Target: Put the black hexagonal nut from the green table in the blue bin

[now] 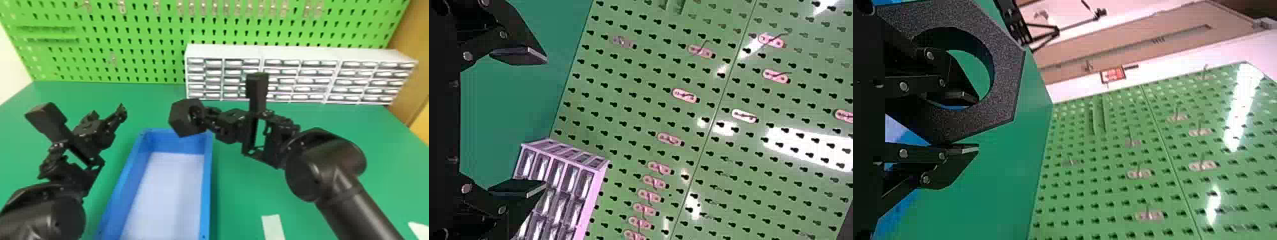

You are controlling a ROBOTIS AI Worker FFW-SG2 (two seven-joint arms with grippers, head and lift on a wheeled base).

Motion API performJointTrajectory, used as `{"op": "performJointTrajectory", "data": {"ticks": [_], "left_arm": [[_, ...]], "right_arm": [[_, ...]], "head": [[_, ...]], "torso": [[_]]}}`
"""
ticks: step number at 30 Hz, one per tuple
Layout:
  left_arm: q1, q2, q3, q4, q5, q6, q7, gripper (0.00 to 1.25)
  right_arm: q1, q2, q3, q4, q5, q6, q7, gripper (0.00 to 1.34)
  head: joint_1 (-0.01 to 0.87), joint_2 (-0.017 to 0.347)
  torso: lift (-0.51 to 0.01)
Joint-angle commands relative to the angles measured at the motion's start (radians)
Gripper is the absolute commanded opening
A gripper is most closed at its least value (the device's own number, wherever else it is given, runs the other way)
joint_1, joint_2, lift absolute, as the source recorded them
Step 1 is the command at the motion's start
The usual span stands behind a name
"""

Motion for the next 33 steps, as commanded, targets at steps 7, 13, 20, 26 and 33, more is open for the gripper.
{"op": "performJointTrajectory", "data": {"ticks": [7,13,20,26,33], "left_arm": [[0.001,0.000,0.002,0.000,0.000,0.000,0.000,0.88],[0.002,0.000,0.002,0.000,0.000,0.000,0.000,0.88],[0.002,0.000,0.002,0.000,0.000,0.000,0.000,0.88],[0.002,0.001,0.000,0.000,0.000,0.000,0.000,0.87],[0.002,0.000,0.002,0.000,0.000,0.000,0.000,0.88]], "right_arm": [[-0.013,-0.012,0.102,0.002,-0.039,-0.001,0.000,0.31],[-0.011,-0.014,0.114,0.002,-0.047,-0.001,-0.002,0.31],[-0.010,-0.015,0.116,0.002,-0.049,-0.003,-0.002,0.31],[-0.008,-0.015,0.119,0.002,-0.044,-0.003,-0.003,0.38],[-0.008,-0.014,0.125,0.002,-0.015,-0.003,-0.005,0.72]], "head": [[0.666,0.032],[0.666,0.032],[0.666,0.032],[0.666,0.032],[0.666,0.032]], "torso": [[-0.100],[-0.100],[-0.100],[-0.100],[-0.100]]}}
